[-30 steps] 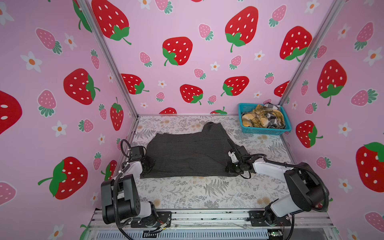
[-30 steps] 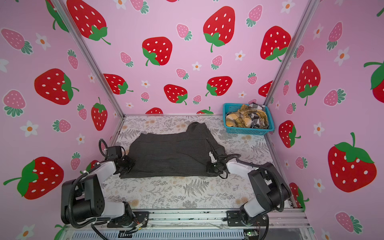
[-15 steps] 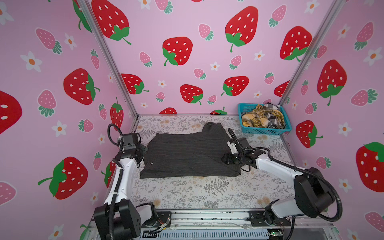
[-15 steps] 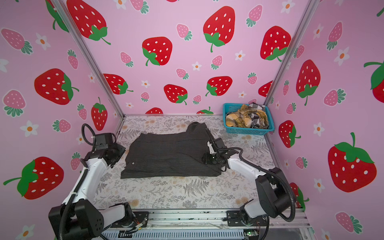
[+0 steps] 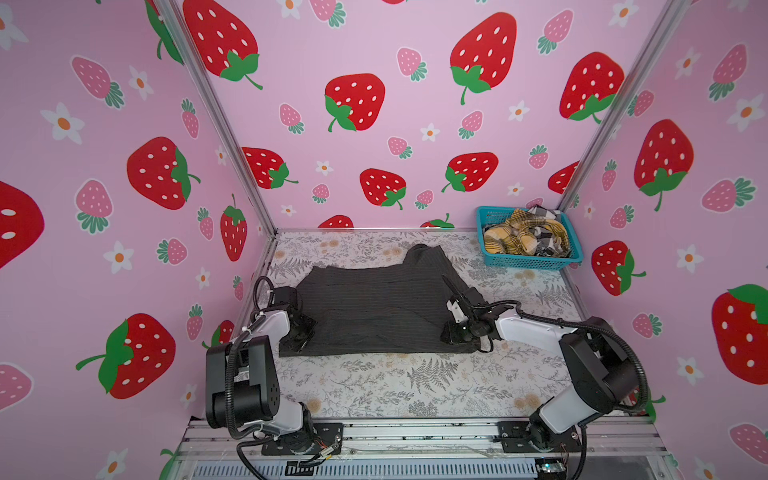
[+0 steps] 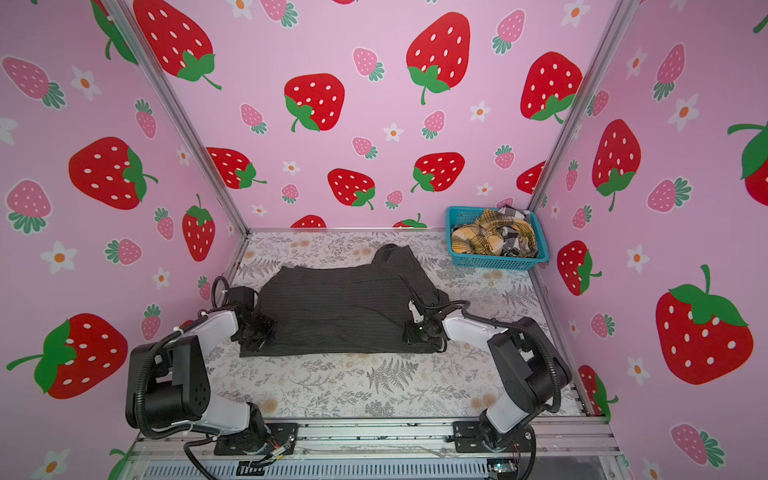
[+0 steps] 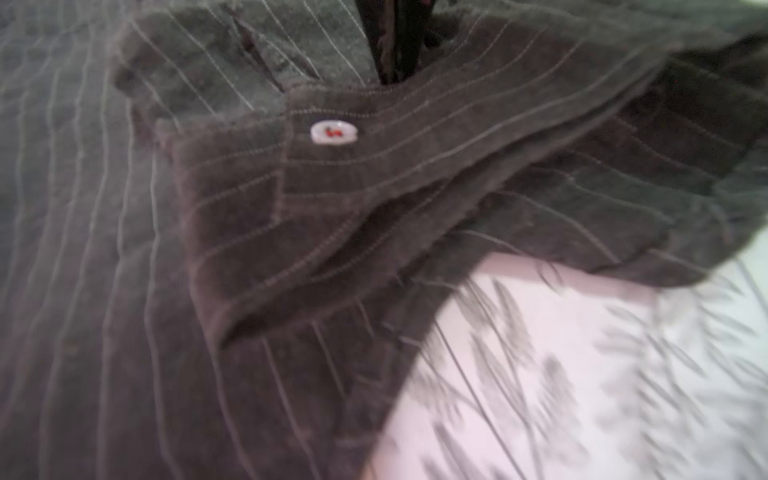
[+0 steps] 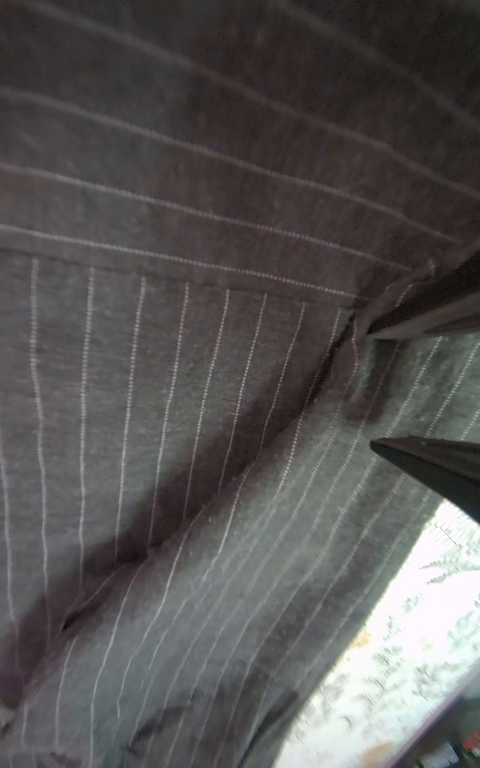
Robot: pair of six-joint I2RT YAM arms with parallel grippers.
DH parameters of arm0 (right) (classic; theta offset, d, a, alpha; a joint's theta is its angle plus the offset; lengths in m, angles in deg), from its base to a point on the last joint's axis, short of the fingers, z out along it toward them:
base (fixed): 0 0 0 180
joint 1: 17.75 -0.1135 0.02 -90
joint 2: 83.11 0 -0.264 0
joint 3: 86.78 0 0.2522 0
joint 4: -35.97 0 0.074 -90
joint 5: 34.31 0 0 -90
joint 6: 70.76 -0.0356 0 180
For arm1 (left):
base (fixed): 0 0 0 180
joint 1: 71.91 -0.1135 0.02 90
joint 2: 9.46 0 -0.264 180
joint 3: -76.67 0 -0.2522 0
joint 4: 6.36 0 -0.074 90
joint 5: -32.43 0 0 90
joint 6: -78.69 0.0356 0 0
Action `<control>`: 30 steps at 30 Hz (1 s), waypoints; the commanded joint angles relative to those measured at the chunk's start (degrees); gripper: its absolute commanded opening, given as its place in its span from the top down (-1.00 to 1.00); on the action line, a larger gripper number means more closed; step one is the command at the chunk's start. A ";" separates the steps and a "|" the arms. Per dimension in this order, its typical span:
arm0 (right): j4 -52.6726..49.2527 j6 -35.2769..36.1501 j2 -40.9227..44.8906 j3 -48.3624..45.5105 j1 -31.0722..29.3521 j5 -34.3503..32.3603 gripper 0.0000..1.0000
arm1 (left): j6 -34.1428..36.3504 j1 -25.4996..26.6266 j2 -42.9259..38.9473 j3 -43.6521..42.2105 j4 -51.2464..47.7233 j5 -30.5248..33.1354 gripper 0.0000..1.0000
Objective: Fold and stack the long sleeve shirts
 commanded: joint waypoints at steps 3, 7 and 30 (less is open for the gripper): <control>-3.16 -1.72 -2.74 -6.07 0.27 -1.30 0.27 | 1.77 -4.09 0.95 -2.80 -4.21 6.04 1.00; -3.99 -2.41 2.14 -9.75 -0.47 -0.15 0.27 | 1.55 -4.40 -5.01 -6.03 -6.54 6.46 1.00; -5.10 9.83 -12.52 34.71 12.22 -3.72 -0.50 | 25.26 -0.80 16.84 39.76 -13.44 -7.83 0.09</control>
